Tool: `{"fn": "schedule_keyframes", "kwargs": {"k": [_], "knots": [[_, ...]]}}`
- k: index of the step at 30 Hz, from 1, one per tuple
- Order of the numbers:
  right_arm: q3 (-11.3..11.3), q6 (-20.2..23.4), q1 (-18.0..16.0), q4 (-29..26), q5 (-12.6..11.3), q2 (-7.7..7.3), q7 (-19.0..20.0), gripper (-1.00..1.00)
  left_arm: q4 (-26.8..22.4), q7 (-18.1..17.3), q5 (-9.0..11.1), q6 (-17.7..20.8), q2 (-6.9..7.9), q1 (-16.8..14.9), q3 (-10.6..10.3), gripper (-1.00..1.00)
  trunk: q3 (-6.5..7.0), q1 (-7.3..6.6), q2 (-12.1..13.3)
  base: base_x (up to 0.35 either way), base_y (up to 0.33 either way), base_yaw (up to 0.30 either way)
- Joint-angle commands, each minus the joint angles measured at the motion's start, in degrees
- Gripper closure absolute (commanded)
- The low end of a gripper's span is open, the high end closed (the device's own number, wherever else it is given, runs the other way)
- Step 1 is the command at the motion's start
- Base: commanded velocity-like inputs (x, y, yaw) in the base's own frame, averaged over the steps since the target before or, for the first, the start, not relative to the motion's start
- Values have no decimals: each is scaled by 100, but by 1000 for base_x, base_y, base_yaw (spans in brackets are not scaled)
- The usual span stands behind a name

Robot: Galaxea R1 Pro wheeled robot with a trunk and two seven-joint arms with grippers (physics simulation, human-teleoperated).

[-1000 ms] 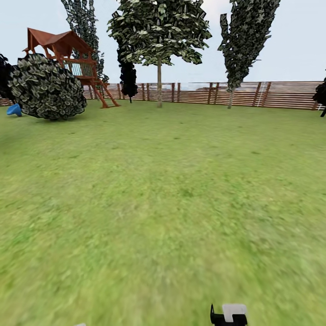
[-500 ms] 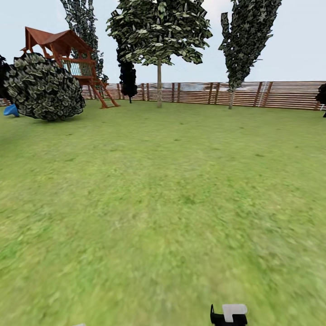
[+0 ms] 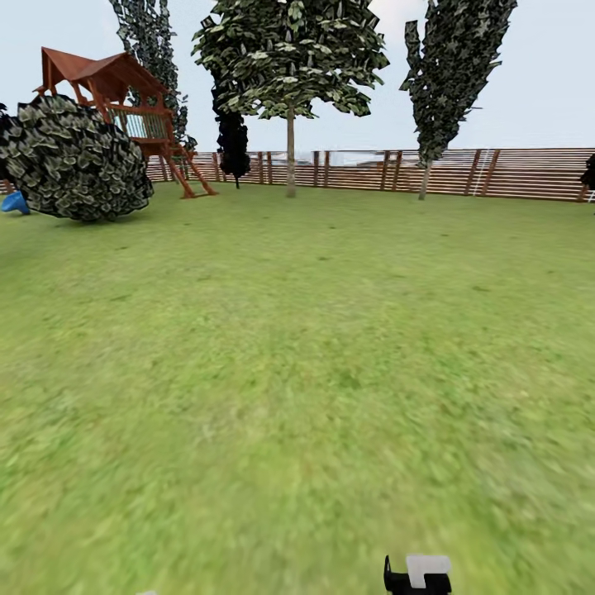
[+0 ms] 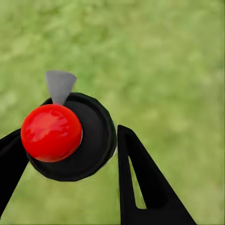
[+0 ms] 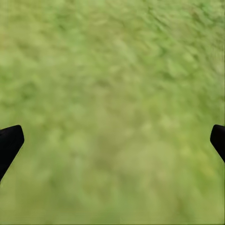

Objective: In the garden, pick up the pesticide atomizer on the floor and spray pesticide onto both trees until each tree trunk is fully covered.

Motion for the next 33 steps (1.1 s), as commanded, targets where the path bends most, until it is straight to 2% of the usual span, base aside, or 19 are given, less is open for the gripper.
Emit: {"fn": "schedule_keyframes", "kwargs": {"k": [1, 33], "knots": [[-21, -4, -5, 5, 60, 2, -42, -100, -1, 17, 30, -14, 1, -2, -48, 100, -5, 3, -2, 338, 0, 0], [-21, -4, -6, 5, 60, 2, -42, -100, 1, 17, 30, -32, 1, -3, -48, 100, -5, 3, -2, 338, 0, 0]]}}
